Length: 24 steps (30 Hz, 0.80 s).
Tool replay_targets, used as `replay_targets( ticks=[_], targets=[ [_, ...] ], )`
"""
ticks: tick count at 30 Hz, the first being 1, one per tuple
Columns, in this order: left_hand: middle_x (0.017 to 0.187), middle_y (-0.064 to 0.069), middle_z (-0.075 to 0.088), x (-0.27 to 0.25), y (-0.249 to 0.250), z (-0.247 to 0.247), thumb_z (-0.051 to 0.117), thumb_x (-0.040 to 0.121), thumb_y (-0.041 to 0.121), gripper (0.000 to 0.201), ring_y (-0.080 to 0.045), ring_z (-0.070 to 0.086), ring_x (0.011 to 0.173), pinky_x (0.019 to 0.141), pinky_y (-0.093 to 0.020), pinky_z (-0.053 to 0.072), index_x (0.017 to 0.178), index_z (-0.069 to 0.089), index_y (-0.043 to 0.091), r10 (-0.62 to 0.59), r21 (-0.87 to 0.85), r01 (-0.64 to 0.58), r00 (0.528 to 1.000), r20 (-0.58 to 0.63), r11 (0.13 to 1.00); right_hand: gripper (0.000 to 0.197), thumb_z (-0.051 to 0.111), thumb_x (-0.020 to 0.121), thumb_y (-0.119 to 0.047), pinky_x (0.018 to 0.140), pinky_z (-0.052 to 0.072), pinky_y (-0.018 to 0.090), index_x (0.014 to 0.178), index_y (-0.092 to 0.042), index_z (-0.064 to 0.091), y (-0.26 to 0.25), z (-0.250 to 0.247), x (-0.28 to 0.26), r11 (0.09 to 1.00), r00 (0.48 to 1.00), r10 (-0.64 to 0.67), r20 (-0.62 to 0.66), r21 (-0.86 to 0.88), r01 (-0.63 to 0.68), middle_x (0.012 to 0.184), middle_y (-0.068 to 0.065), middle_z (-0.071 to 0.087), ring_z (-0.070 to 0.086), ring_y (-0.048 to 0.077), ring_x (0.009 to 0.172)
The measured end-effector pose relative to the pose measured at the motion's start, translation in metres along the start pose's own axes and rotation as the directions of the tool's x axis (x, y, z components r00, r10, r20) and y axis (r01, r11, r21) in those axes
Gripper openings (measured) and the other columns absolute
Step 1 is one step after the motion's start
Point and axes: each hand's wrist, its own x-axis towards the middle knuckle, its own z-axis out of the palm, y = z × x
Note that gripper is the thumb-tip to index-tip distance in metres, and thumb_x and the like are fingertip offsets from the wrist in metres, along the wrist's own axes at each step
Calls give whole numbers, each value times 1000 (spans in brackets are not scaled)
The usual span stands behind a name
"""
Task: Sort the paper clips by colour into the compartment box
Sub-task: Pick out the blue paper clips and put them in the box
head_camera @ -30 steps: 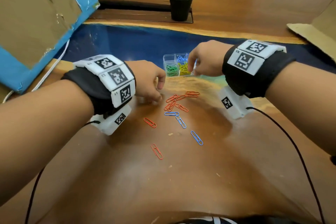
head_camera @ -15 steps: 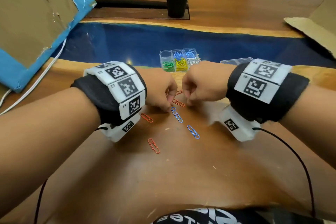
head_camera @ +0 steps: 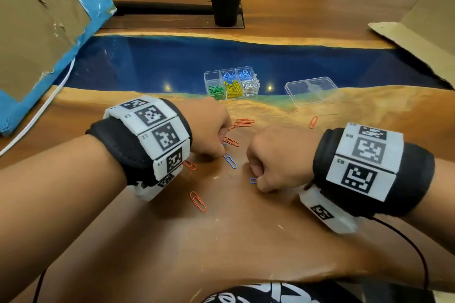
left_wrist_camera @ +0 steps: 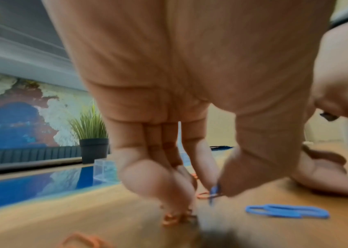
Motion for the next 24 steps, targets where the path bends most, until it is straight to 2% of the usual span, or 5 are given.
replay_targets(
  ticks=[9,12,15,19,24],
  targets=[
    [66,12,53,1,6,0,54,81,9,23,0,46,60,54,-15,34,93,56,30,117,-152,-114,993,9,982,18,59,82,-20,55,32,11,98,-26,65,16,-7,-3,987,998,41,-55,158,-32,64,-15,50,45,0,59],
    [67,9,49,6,7,1,46,87,11,18,-10,43,63,57,-26,33,75,50,24,130,-141,-131,991,-11,981,15,55,84,-19,58,40,12,91,-23,68,28,-15,1,950,988,125,-91,299,-93,60,-11,59,53,-3,48],
    [68,4,46,6,7,2,48,86,15,22,-16,38,63,58,-29,30,67,37,22,112,-135,-111,994,-4,985,13,49,87,-16,49,43,12,85,-16,62,36,-19,8,870,984,168,-51,477,-124,60,-1,63,55,4,42],
    [66,11,46,5,7,7,64,77,30,12,-3,40,58,54,-23,30,86,56,29,172,-6,-172,984,54,985,15,43,90,-16,48,40,23,78,-18,52,44,-26,25,813,976,201,-80,569,-121,68,11,53,50,24,60],
    [68,10,57,10,7,7,64,78,26,5,-7,48,62,55,-20,37,81,67,23,173,-9,-172,983,55,985,14,43,91,-12,53,47,24,93,-15,57,50,-48,45,785,962,213,-171,617,-65,70,0,51,54,14,61]
  ],
)
